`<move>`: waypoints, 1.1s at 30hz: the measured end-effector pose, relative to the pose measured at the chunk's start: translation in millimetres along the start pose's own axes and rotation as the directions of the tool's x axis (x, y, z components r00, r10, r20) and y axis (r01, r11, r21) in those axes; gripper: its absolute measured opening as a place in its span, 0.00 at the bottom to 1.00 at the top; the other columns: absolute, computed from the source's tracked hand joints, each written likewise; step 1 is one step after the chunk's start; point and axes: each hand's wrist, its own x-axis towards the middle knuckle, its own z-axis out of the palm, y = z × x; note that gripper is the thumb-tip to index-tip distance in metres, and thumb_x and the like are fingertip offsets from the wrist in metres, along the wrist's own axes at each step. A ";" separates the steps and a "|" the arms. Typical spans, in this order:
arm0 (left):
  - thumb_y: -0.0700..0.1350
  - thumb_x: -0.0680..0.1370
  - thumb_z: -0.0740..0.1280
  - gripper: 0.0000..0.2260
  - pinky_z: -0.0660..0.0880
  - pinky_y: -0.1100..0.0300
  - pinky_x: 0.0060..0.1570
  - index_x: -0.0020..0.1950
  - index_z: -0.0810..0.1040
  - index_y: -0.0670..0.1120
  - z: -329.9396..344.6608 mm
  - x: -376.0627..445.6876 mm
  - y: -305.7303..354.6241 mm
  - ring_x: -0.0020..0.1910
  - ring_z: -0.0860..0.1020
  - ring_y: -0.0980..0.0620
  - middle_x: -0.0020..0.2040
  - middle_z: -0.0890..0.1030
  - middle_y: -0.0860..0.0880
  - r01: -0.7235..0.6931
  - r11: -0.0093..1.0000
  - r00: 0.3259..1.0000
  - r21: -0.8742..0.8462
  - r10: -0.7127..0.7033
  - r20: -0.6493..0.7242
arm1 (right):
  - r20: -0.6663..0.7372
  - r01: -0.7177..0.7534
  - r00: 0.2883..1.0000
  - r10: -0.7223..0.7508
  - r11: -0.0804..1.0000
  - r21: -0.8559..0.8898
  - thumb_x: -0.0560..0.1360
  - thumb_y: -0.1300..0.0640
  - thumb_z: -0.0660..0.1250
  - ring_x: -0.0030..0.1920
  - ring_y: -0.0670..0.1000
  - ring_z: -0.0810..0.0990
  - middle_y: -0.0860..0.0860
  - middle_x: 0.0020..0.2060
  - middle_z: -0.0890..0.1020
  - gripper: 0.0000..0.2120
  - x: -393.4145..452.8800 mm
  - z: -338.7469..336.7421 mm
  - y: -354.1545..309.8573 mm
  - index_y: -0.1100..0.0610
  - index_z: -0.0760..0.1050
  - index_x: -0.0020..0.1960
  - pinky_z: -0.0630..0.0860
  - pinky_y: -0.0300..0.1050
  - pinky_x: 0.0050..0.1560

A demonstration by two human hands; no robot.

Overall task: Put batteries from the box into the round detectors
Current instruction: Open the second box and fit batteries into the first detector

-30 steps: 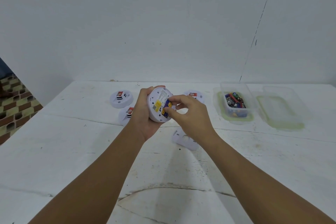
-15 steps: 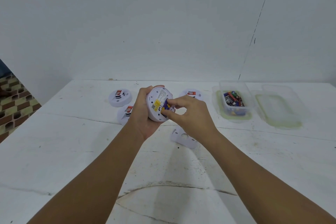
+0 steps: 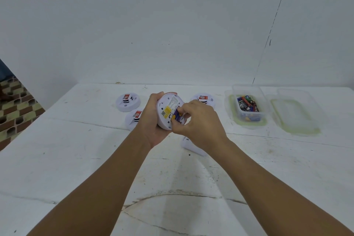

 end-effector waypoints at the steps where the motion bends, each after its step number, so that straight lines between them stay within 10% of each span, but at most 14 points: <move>1: 0.57 0.83 0.60 0.18 0.79 0.50 0.51 0.58 0.83 0.48 -0.8 0.3 -0.6 0.52 0.81 0.44 0.53 0.84 0.43 0.004 1.000 1.000 -0.004 -0.004 -0.001 | 0.003 0.000 1.000 0.000 1.000 0.010 0.72 0.47 0.74 0.44 0.49 0.81 0.48 0.44 0.80 0.11 -0.6 0.3 0.2 0.53 0.83 0.50 0.79 0.50 0.42; 28: 0.57 0.80 0.63 0.19 0.81 0.50 0.50 0.65 0.78 0.48 -14.7 6.9 -4.4 0.55 0.79 0.43 0.58 0.80 0.42 0.040 0.989 0.999 -0.141 -0.037 0.028 | 0.026 0.118 0.992 -0.121 0.988 0.095 0.74 0.45 0.72 0.49 0.44 0.81 0.47 0.49 0.84 0.18 -0.5 12.7 10.3 0.51 0.84 0.60 0.79 0.43 0.51; 33: 0.57 0.79 0.63 0.19 0.78 0.55 0.36 0.64 0.79 0.48 -11.8 4.1 -3.2 0.48 0.78 0.45 0.54 0.79 0.43 0.063 0.982 0.998 -0.176 -0.059 0.026 | 0.029 0.206 0.977 -0.212 0.970 0.129 0.79 0.48 0.73 0.55 0.44 0.81 0.47 0.55 0.86 0.15 -0.9 13.0 17.2 0.50 0.83 0.64 0.78 0.41 0.56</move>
